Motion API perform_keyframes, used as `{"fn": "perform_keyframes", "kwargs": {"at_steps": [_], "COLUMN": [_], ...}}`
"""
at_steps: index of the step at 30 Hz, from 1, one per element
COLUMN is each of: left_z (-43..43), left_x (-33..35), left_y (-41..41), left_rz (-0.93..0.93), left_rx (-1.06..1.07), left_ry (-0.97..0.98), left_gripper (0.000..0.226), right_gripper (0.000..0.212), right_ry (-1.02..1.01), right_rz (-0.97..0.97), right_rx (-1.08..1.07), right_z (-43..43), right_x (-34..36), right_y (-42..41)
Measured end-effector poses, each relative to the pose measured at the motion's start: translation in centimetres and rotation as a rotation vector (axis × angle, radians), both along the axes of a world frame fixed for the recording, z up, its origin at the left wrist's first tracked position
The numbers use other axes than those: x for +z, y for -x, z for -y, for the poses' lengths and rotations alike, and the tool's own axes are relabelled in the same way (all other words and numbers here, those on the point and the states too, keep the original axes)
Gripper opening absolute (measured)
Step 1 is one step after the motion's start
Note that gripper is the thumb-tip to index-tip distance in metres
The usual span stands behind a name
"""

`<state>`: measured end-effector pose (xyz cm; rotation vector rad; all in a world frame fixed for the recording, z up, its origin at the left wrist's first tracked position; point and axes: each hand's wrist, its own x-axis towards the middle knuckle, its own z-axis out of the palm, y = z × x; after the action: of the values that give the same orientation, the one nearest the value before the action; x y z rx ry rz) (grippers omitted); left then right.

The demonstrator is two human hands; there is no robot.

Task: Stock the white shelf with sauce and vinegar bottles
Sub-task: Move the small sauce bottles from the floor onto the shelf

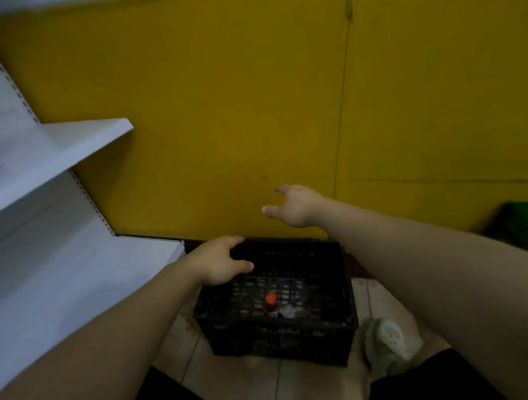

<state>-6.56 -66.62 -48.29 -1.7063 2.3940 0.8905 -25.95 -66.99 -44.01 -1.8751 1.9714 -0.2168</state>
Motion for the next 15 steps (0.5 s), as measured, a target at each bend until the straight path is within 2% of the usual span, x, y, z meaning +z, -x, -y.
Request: {"fn": "perform_keyframes", "kwargs": {"at_steps": [4, 10, 15], "left_z": [2.8, 6.0, 9.2], "left_x": [-6.1, -14.6, -21.5], "left_y": [1.8, 2.6, 2.3], "left_rz": [0.039, 0.039, 0.031], "left_rx": [0.026, 0.064, 0.151], "left_ry": [-0.202, -0.272, -0.383], "left_gripper": [0.079, 0.077, 0.078], "right_gripper": [0.083, 0.078, 0.059], "right_ry": [-0.198, -0.437, -0.59], "right_rz": [0.019, 0.116, 0.175], "right_rx": [-0.039, -0.054, -0.036], "right_z": [1.1, 3.0, 5.5], "right_x": [-6.8, -16.3, -23.2], "right_y": [2.4, 4.7, 4.0]}}
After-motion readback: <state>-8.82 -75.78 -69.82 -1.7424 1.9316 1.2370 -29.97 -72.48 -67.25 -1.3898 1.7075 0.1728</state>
